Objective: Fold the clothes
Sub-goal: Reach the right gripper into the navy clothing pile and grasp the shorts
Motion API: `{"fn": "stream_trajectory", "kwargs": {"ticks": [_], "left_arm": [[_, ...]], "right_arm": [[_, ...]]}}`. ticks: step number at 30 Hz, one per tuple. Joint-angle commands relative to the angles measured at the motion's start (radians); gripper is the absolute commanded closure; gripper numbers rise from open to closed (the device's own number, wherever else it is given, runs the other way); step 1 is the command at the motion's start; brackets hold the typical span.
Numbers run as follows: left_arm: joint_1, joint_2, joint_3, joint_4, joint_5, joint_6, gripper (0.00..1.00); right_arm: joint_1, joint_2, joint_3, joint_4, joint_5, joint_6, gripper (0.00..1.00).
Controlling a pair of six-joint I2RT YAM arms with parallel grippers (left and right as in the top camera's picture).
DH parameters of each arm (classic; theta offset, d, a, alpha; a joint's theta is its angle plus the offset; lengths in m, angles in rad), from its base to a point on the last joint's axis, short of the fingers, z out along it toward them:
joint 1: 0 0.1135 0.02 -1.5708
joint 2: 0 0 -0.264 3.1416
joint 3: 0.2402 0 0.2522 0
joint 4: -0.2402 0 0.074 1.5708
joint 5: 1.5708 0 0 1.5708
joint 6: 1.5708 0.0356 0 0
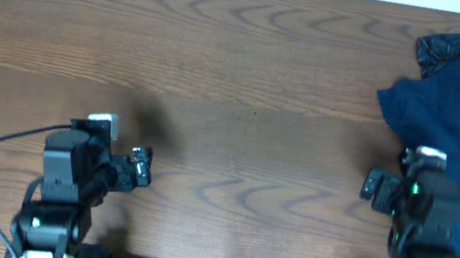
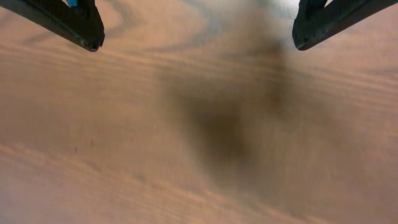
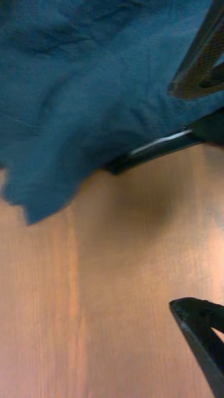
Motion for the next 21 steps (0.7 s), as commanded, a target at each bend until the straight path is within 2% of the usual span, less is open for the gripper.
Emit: {"fn": "stream_trajectory", "kwargs": {"ticks": [1,5,10,15,21], "left_arm": [[-0.004,0.073,0.061,-0.043,0.038,-0.015,0.02],[-0.004,0.115,0.061,-0.074,0.058,-0.040,0.02],[-0.004,0.120,0.061,-0.075,0.057,-0.043,0.02],[-0.004,0.121,0.061,-0.063,0.057,-0.043,0.02],[-0.004,0.121,0.061,-0.036,0.057,-0.043,0.02]], "right_arm": [[-0.014,0.142,0.119,-0.058,-0.020,0.017,0.01],[-0.016,0.269,0.185,-0.100,0.017,0.025,0.01],[-0.055,0.392,0.182,-0.133,0.243,0.175,0.01],[-0.129,0.526,0.182,-0.153,0.272,0.182,0.01],[-0.194,0.648,0.182,-0.159,0.299,0.179,0.12]]}}
